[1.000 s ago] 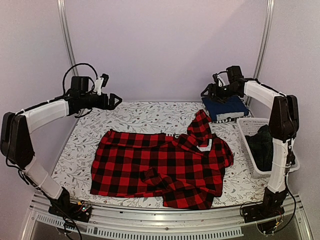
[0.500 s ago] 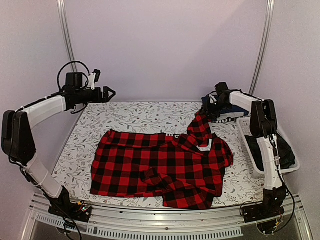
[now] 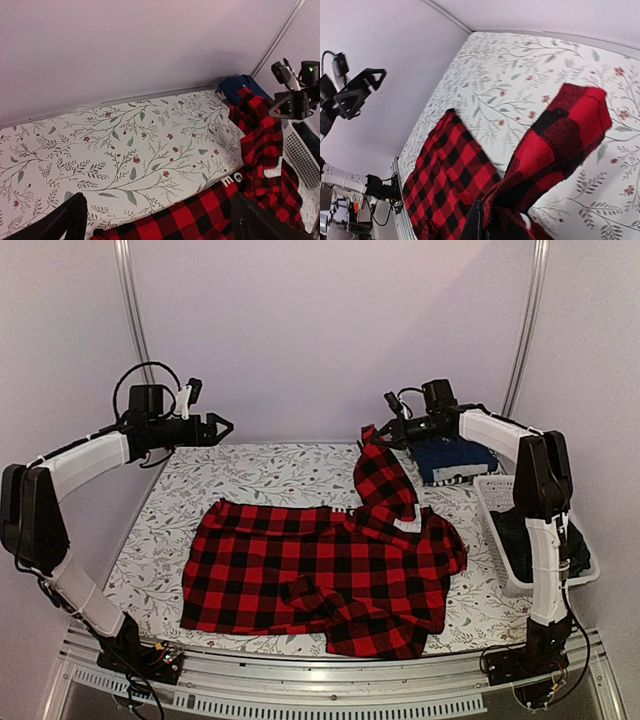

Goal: Fold and stack the mixed laundry pile
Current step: Adjust the 1/3-folded shirt at the center of the board.

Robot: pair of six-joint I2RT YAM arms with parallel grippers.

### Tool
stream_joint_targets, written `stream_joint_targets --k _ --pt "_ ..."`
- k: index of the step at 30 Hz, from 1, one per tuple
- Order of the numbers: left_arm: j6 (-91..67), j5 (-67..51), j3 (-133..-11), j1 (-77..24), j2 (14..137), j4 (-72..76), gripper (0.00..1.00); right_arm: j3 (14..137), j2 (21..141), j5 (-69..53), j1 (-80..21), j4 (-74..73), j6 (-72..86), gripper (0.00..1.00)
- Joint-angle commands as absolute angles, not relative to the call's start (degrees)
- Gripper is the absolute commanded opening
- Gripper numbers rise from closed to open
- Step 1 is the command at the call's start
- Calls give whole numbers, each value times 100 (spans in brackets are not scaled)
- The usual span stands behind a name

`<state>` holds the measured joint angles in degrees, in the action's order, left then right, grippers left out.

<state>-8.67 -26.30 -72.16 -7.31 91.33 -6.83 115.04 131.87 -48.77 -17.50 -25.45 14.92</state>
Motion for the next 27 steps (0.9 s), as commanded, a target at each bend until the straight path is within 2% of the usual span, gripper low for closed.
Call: stream_joint_targets --k 1,6,10,14,18,24,27 --pt "-918 -2764 -6880 -924 8462 -668 100 11015 12034 -5896 -2342 -2053 978 0" --pt "-600 -2432 -6379 -1440 7642 -970 100 9991 11113 -5950 -3285 -2299 383 0" --pt "-299 -1988 -5927 -2124 6886 -1423 100 8624 10128 -5524 -4014 -2458 -453 0" --pt "-403 -1804 -5476 -2817 6130 -1826 100 6910 9283 -5099 -4514 -1855 -505 0" --pt "-530 -1327 -5077 -3912 5548 -1982 100 5697 8524 -4678 -4844 -1382 -529 0" --pt "-246 -785 -4751 -5685 5809 -2098 100 4872 7675 -4261 -4861 -873 -464 0" --pt "-127 -668 -4628 -6168 6150 -1791 100 4831 7605 -4066 -4882 -931 -684 0"
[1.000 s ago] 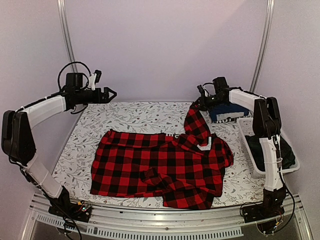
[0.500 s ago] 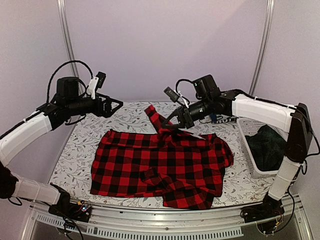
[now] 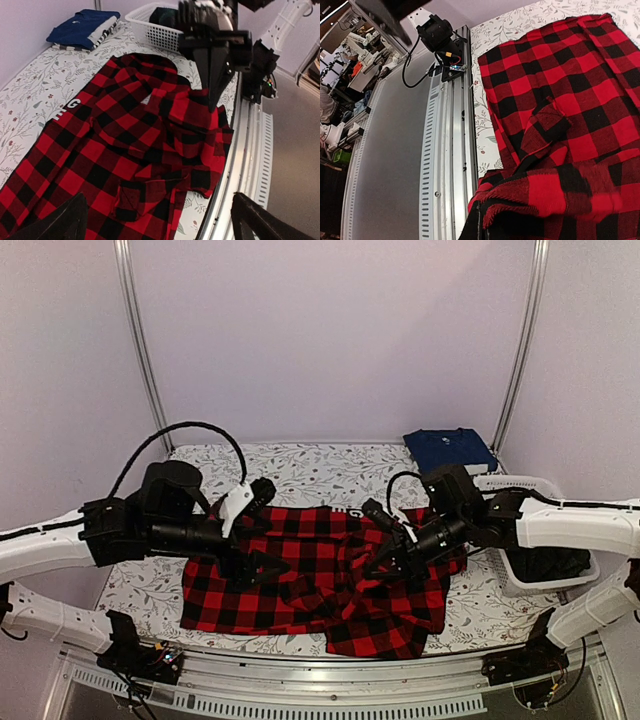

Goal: Fold and stack the mixed laundry pile
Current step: Adjust the 1/3-folded shirt at the center of the board.

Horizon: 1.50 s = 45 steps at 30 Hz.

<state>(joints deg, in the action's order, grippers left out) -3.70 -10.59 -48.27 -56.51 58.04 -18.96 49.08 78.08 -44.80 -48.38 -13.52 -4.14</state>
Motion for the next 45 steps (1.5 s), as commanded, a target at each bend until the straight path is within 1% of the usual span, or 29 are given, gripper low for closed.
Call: stream_joint_targets --k 1,4,7,12,16,17,18,19,20,23,25,27,28,30,31,33,36,38,40,43,45 --pt "-68 -687 -4569 -6240 6247 -1629 100 4807 7583 -4001 -4902 -934 -747 0" --pt "94 -703 -4346 -6268 6417 -992 100 4790 7450 -3649 -5085 -1028 -1124 1" --pt "451 -750 -4168 -6279 6581 -483 100 4868 7401 -3115 -5514 -1365 -1776 1" --pt "947 -884 -4236 -6352 7105 -394 100 4939 7735 -1978 -6625 -2034 -2743 1" --pt "1177 -746 -4029 -6448 7106 -325 100 4818 7983 -1495 -7307 -2299 -2658 1" --pt "1235 -770 -3973 -6463 7071 -330 100 4719 8003 -1396 -7406 -2317 -2530 4" --pt "1259 -793 -3925 -6484 7041 -333 100 4645 7990 -1350 -7438 -2312 -2428 9" --pt "1291 -837 -3901 -6523 7039 -355 100 4564 7942 -1319 -7444 -2300 -2252 19" --pt "1335 -884 -3882 -6593 7077 -355 100 4497 7892 -1324 -7451 -2267 -2132 25" --pt "1446 -889 -3884 -6924 7352 -307 100 4324 7616 -1295 -7446 -2217 -1830 37" --pt "1499 -965 -3857 -7011 7545 -127 100 4219 7487 -1258 -7444 -2181 -1705 40" --pt "1613 -987 -3854 -7115 7743 231 100 4136 7431 -1162 -7444 -2061 -1670 40" --pt "1673 -966 -3877 -7197 7876 342 100 4093 7448 -1134 -7449 -1981 -1647 39" --pt "1792 -1071 -3969 -7382 8137 439 100 4028 7541 -1130 -7451 -1837 -1621 31" --pt "1827 -1072 -4014 -7465 8256 454 100 4026 7645 -1126 -7450 -1790 -1597 29" --pt "1809 -1000 -4000 -7598 8368 527 100 4002 7757 -1161 -7445 -1707 -1568 30" --pt "1646 -810 -3713 -7669 8087 794 100 3897 7613 -1188 -7550 -1613 -1671 37" --pt "1485 -640 -3561 -7669 7862 838 100 3816 7272 -1079 -7816 -1573 -1868 41" --pt "1365 -577 -3502 -7666 7695 769 100 3752 7108 -965 -8085 -1617 -2066 48" --pt "1220 -554 -3473 -7672 7640 637 100 3749 7213 -985 -8440 -1663 -2352 57" --pt "1126 -520 -3452 -7672 7595 591 100 3866 7488 -949 -8605 -1742 -2467 65"
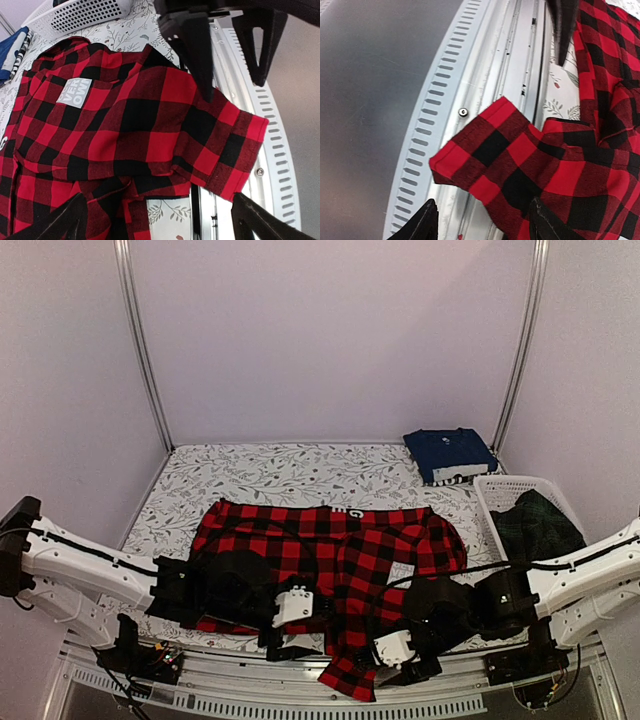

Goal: Fold and stack the mixed laundry pile
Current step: Adjust the 1/3-folded shirt at the center of the board.

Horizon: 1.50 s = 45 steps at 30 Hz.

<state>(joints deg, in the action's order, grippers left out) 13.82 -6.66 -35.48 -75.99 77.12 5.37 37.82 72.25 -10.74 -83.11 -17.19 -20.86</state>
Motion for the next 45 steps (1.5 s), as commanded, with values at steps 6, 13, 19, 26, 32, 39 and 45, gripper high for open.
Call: stream_joint_targets --k 6,13,19,26,32,39,45 --pt "815 -326 -3497 -7714 7463 495 100 3978 7799 -509 -8621 -1757 -2602 80" --pt "834 -116 -3481 -8039 7582 464 100 4121 8303 353 -8622 -1504 -2880 50" --pt "1049 367 -3592 -8499 7777 424 99 4253 8204 259 -8611 -1148 -2905 0" --pt "1012 997 -3641 -8888 7842 787 99 4141 7434 61 -8245 -684 -2571 0" --pt "1149 990 -3872 -8927 8185 879 99 4035 7159 -66 -7822 -319 -2140 0" --pt "851 980 -3862 -9063 7978 736 99 3949 6962 58 -7401 -53 -1789 0" --pt "599 1614 -3805 -9164 7855 818 100 3913 6883 62 -7261 165 -1701 0"
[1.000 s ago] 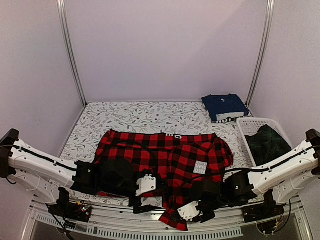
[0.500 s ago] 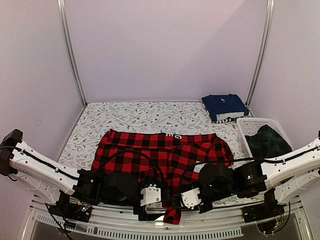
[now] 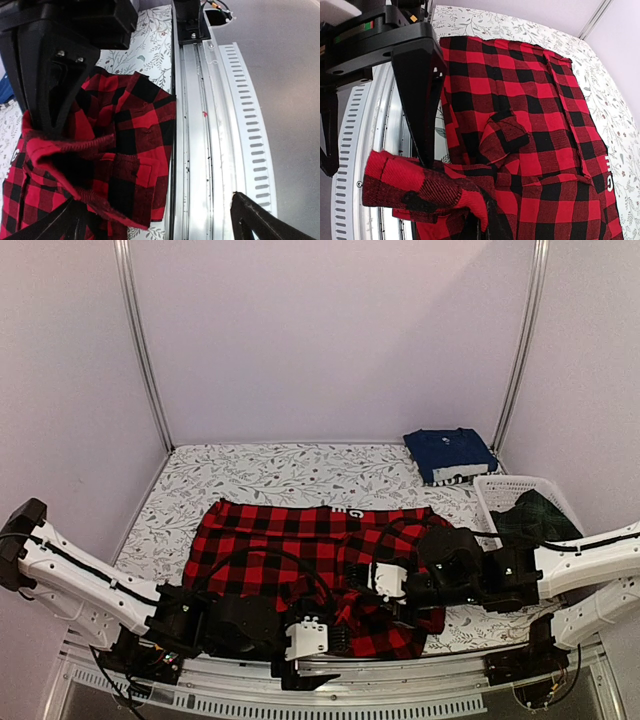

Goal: Fold and stack the mixed laundry pile
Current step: Adjust the 1/3-folded shirt at the center of the board.

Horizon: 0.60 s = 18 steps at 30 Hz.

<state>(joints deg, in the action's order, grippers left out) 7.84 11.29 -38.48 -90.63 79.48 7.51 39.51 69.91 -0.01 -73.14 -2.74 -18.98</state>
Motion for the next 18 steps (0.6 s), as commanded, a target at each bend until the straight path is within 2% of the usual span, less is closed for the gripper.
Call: stream_joint_targets --k 1,4,7,11,15,16,17,18 --pt "596 1777 -3831 -9147 7929 942 100 3911 6882 62 -7260 194 -1697 0" --pt "435 2069 -3996 -9028 8154 1111 94 3920 6896 -151 -7260 211 -1688 0" --pt "296 2393 -4200 -8940 8330 1073 80 3901 6821 -207 -7260 196 -1695 0" --pt "277 2431 -4283 -8862 8243 953 47 3859 6677 -232 -7264 144 -1738 0" --pt "447 2030 -4723 -8840 8128 348 1 3885 6543 -324 -7260 63 -1725 3" --pt "455 1819 -4910 -8842 8132 109 0 3916 6498 -320 -7260 23 -1710 10" --pt "464 1606 -5060 -8840 8138 -204 0 3958 6456 -329 -7260 11 -1642 24" --pt "466 1332 -5210 -8838 8139 -477 0 4027 6351 -351 -7260 -151 -1610 49"
